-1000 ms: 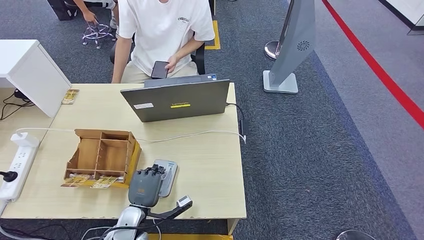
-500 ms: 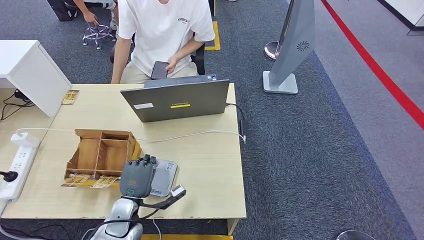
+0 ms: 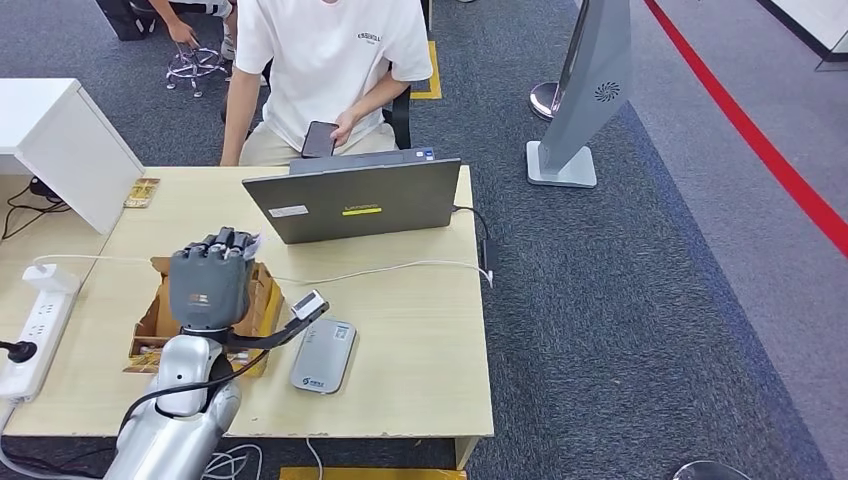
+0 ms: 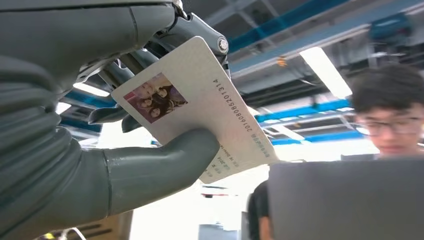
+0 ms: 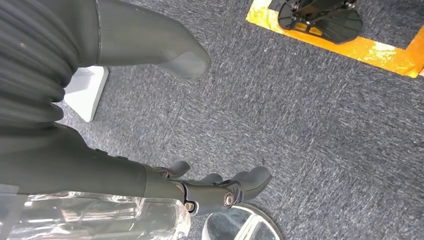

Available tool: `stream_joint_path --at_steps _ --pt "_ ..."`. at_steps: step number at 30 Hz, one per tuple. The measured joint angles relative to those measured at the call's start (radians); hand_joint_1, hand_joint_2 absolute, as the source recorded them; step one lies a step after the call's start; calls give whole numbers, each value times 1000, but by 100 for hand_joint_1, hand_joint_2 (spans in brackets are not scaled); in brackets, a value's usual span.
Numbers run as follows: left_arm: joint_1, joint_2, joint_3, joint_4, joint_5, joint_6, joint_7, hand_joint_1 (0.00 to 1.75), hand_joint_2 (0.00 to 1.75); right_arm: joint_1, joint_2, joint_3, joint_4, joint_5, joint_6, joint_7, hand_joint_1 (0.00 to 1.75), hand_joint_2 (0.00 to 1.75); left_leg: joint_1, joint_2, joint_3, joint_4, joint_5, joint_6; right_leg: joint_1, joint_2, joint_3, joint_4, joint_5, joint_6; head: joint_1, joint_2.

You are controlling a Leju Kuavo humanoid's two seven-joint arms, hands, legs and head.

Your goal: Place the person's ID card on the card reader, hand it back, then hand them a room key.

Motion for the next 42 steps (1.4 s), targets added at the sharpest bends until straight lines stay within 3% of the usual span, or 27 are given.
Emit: stream_joint_path --at_steps 5,8,11,16,21,25,29,42 --pt "-131 55 0 -5 0 -42 27 175 175 -8 0 1 4 1 -11 3 0 175 1 -1 -1 0 2 0 1 -1 -1 0 1 0 0 0" --pt "-263 93 8 33 -1 -89 0 175 175 -19 -10 14 21 -17 -26 17 0 175 1 -1 -3 0 4 -1 1 -1 -2 1 4 -2 1 0" --pt "-401 128 28 122 0 -98 -5 175 175 -27 -34 42 52 -50 -44 39 0 175 1 1 -3 0 5 -2 1 1 -3 1 5 -2 0 0" --pt "-578 165 24 321 0 -120 69 175 175 -46 -91 112 121 -129 -92 89 0 175 1 1 -3 0 6 -2 1 1 -4 1 6 -2 0 0" --pt "-685 175 1 493 0 -140 112 175 175 -57 -142 190 184 -196 -129 135 0 175 1 1 -4 0 6 -2 1 1 -4 1 6 -2 0 0" --pt "-715 174 -8 565 0 -136 121 175 175 -55 -175 248 216 -261 -156 173 0 175 1 1 -4 0 6 -2 1 2 -4 1 6 -2 0 0" --pt "-719 171 -14 601 0 -133 121 0 175 -45 -208 312 234 -354 -184 220 0 175 1 1 -5 0 6 -2 1 2 -5 1 6 -1 0 0" --pt "-713 167 -15 638 0 -82 95 0 175 -4 -294 480 257 -520 -247 296 0 175 1 0 -6 0 6 -2 1 1 -6 1 6 -1 0 0"
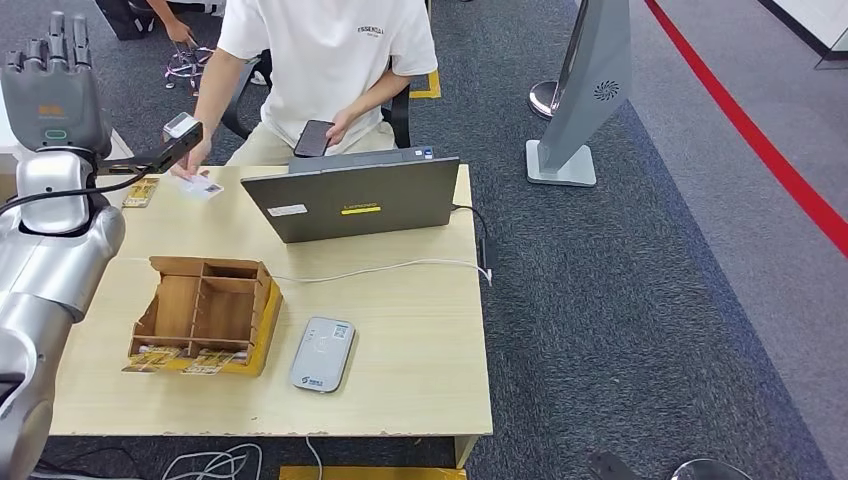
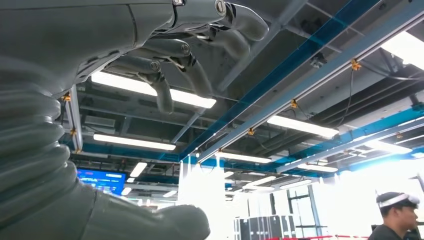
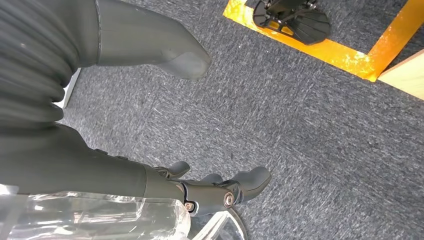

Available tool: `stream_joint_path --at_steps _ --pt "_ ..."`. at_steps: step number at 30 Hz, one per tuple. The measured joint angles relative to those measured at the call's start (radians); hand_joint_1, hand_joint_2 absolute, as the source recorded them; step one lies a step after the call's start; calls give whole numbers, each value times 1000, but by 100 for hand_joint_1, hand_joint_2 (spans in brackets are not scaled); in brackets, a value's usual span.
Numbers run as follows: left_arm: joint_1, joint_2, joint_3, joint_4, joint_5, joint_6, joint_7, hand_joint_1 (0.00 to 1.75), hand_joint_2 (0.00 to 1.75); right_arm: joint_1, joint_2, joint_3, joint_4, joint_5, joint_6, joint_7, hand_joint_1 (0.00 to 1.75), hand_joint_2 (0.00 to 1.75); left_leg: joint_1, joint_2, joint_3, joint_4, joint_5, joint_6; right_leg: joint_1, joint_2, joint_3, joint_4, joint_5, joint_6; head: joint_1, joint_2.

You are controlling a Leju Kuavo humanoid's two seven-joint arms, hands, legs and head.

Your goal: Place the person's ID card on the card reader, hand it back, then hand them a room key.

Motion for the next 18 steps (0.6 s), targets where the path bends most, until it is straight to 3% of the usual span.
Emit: stream_joint_path --at_steps 4,8,12,15,18 --pt "36 -7 7 -14 1 33 -53 0 175 22 -11 30 -11 -44 -12 32 0 175 0 0 0 0 0 0 0 0 0 0 0 0 0 0" --pt "154 -30 40 -144 9 47 -131 0 175 65 -10 40 -50 -68 -11 60 0 175 -1 0 0 0 -1 0 -1 0 0 0 -1 0 0 0" --pt "427 -44 61 -450 5 73 -171 0 175 131 25 12 -128 -30 30 54 0 175 -2 4 2 -1 -5 0 -2 5 0 0 -3 1 1 0" --pt "653 -26 62 -680 1 114 -167 0 175 175 68 -36 -185 23 71 29 0 175 -2 8 2 -1 -9 0 -2 9 -1 0 -5 1 1 0" --pt "849 -3 76 -887 0 129 -225 0 175 204 112 -97 -234 67 102 6 0 175 -2 7 2 -1 -10 1 -2 8 -1 0 -8 2 0 0"
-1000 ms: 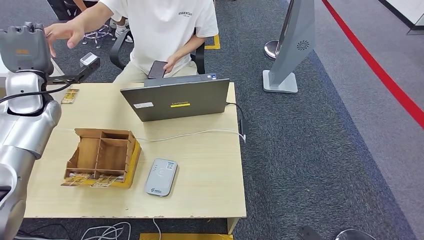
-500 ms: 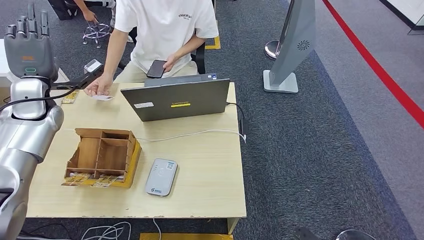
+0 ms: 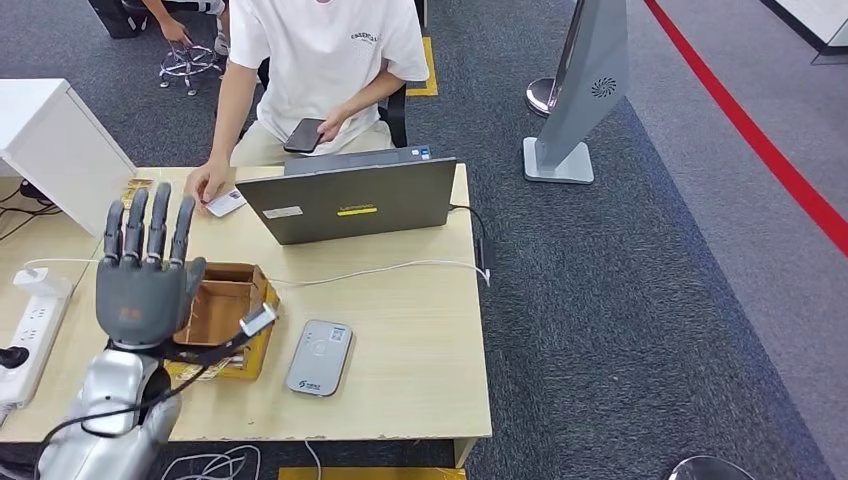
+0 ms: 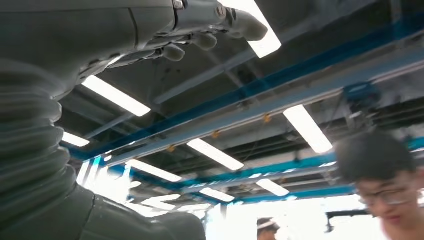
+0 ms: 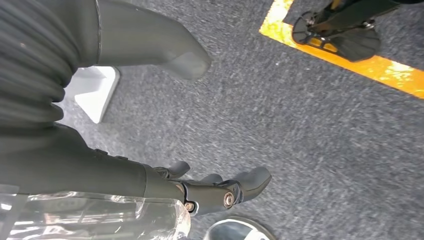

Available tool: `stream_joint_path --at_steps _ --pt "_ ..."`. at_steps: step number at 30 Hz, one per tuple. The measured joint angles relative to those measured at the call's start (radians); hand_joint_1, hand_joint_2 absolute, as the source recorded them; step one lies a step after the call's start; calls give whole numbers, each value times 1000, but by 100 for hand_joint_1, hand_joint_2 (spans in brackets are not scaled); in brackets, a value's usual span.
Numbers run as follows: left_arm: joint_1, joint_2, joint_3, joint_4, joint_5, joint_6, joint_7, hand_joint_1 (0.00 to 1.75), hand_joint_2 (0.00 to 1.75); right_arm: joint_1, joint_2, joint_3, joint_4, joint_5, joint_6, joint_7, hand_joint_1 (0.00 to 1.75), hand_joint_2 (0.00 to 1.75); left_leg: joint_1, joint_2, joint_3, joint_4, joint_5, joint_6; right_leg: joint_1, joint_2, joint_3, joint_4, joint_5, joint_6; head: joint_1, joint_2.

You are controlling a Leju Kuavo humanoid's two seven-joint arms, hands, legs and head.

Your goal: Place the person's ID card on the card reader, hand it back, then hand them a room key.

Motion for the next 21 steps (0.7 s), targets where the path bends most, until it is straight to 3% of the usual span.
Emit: stream_joint_path --at_steps 6,10,12,16,21 --pt "259 -48 92 -249 0 4 -217 0 175 9 76 -106 -67 99 56 -58 0 175 0 -2 0 0 -1 1 0 -2 2 0 -2 2 1 0" --pt "377 -79 129 -290 0 -14 -249 0 175 -3 126 -182 -97 193 97 -122 0 175 0 -2 0 0 -2 2 0 -3 2 -1 -2 2 0 0" --pt "414 -75 126 -290 0 -81 -170 0 175 -14 147 -220 -106 231 112 -150 0 175 0 -3 1 0 -2 2 0 -3 2 -1 -2 2 0 0" --pt "439 -19 50 -275 12 -240 63 0 175 -35 173 -280 -115 265 126 -181 0 175 0 -4 1 0 -1 2 0 -5 3 -1 -2 2 0 0" --pt "439 67 -37 -239 114 -391 124 0 175 -54 187 -321 -117 292 136 -200 0 175 1 -4 1 0 -1 2 1 -5 4 -1 -1 1 -1 0"
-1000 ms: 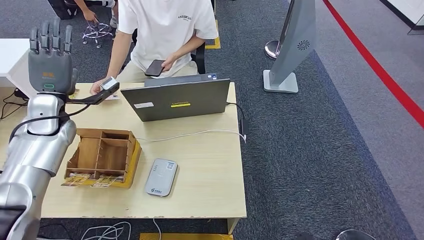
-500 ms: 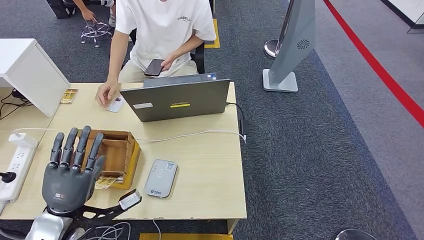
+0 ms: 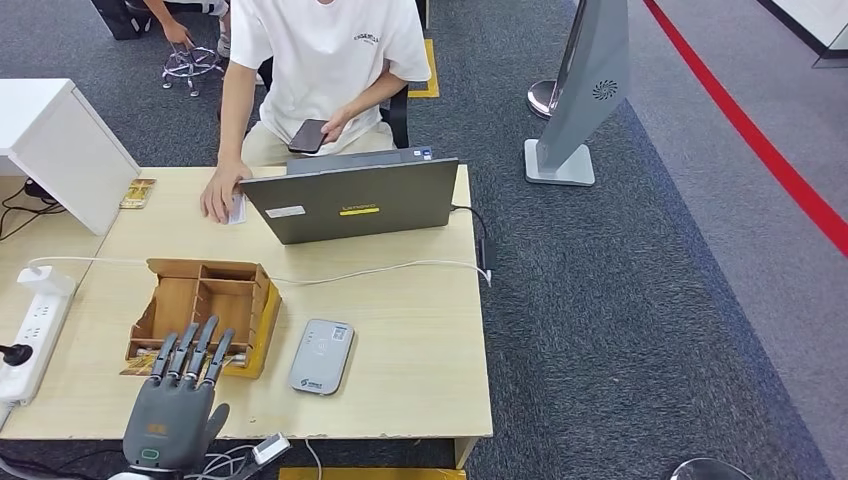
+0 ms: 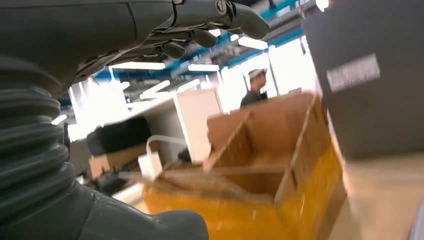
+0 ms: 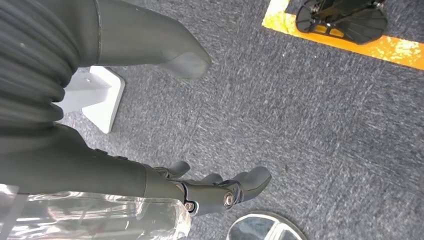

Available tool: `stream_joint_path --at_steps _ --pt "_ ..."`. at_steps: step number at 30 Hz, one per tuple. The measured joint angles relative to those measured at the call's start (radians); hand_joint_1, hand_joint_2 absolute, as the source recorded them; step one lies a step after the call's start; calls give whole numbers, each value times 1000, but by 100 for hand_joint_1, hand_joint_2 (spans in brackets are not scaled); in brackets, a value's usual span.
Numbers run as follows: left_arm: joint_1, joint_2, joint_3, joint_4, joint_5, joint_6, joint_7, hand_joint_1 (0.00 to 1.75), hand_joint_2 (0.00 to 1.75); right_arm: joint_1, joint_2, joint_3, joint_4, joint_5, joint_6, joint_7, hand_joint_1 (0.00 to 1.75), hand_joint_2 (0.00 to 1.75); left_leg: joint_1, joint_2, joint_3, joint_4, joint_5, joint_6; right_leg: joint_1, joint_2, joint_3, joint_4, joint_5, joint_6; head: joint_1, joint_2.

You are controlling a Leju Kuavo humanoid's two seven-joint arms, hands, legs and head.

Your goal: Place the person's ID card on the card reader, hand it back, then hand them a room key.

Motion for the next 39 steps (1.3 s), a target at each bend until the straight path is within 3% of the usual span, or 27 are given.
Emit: stream_joint_path --at_steps 7,21,28,39 --pt "-5 69 -45 47 49 -17 13 0 175 -21 10 -35 1 39 2 -28 0 175 0 0 0 0 0 0 0 0 0 0 0 0 0 0" --pt "-40 73 -61 93 36 -7 33 0 175 -42 19 -51 11 67 2 -37 0 175 0 0 0 0 0 0 0 0 1 0 0 0 0 0" --pt "-49 18 -33 107 -74 102 73 0 175 -45 19 -50 12 71 0 -33 0 175 0 -1 0 0 0 0 0 -1 1 0 0 0 0 0" --pt "-69 -48 58 149 -89 134 66 0 175 -48 19 -48 13 79 -2 -28 0 175 0 -1 0 0 0 0 0 -1 1 0 0 0 0 0"
